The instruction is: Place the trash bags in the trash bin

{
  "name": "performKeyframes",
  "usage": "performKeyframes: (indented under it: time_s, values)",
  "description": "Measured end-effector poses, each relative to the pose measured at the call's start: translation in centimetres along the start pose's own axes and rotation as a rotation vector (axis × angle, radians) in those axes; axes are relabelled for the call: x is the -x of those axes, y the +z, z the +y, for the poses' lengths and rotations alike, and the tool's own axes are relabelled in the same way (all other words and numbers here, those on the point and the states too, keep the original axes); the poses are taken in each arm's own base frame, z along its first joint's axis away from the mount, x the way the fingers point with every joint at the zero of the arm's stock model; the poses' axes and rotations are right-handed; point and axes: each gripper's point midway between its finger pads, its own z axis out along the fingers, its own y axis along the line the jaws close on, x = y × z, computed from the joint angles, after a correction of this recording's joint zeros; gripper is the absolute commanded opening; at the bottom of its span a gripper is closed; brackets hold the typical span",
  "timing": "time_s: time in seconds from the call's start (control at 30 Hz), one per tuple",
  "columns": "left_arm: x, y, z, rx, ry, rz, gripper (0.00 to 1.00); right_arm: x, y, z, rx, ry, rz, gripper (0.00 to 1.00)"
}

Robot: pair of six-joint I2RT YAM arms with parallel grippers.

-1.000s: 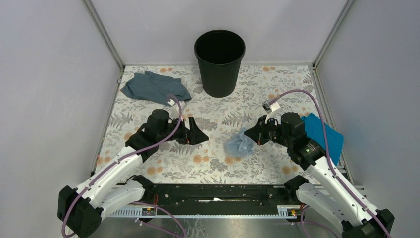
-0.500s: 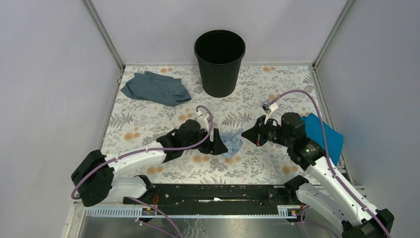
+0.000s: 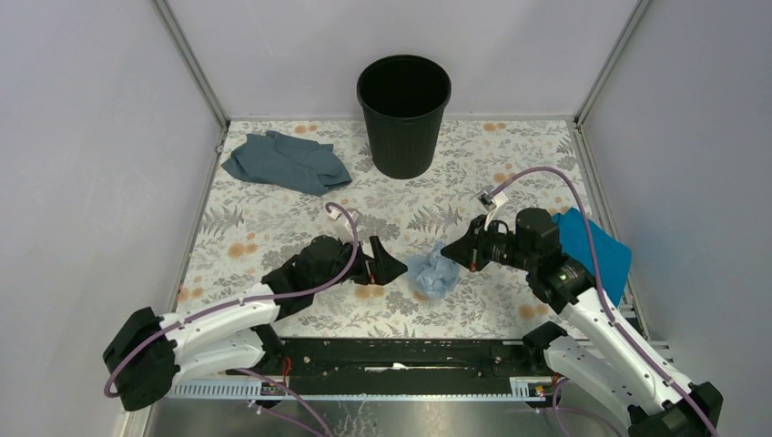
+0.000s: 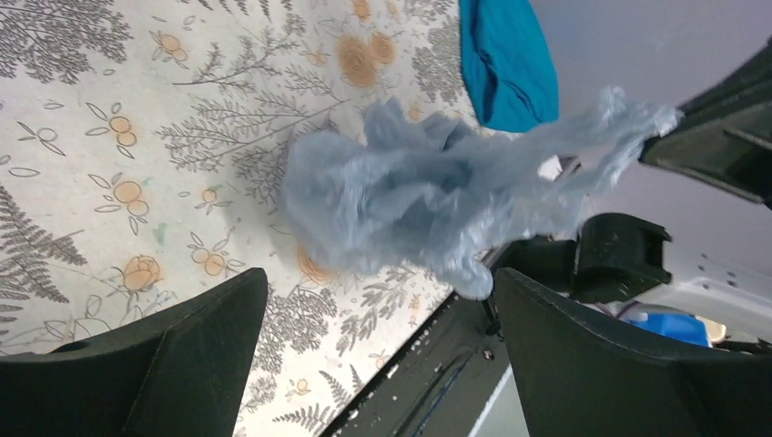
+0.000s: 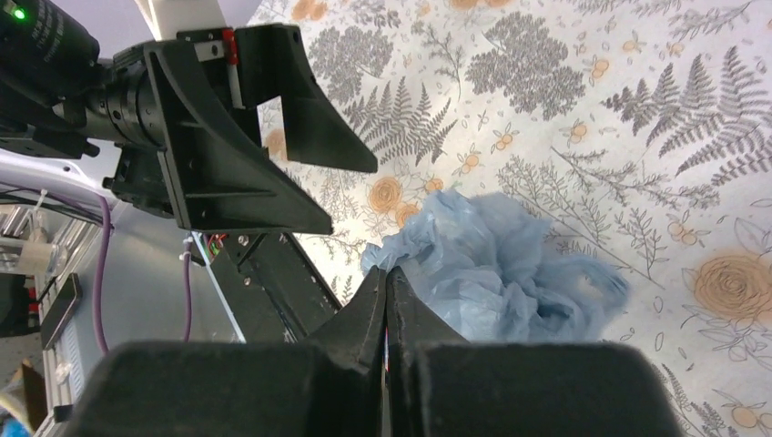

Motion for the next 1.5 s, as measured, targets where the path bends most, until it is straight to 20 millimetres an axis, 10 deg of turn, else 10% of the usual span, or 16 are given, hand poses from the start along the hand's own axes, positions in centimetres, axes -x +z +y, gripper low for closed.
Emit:
performKeyframes:
  time_s: [0.17,0.53,0.7,0.97,1.5]
  values:
    - [0.1,2.2,1.1,0.065,0.003,0.031,0.84,-1.3,0.5,-0.3,0.013,0.026,0.044,0.00]
    - [-2.1,5.8,5.0,0.172,0.039,0.126,0.00,-1.3,0.4,-0.2,0.020,0.024,0.043,0.00]
    - [0.0,5.1,6.5,0.214,0.037,0.079,0.00,-1.5,-0.3,-1.1,-0.050,0.018,0.032,0.00]
    - [6.3,-2.0,10.1,0.287,-0.029,-0.176,0.00,1.4,-4.2,-3.2,-0.266,-0.019,-0.195,0.00]
    - [4.5,-5.8,13.7,0.355,-0.124,-0.182,0.00,3.1,-9.5,-8.0,-0.606,0.041,-0.439,0.00]
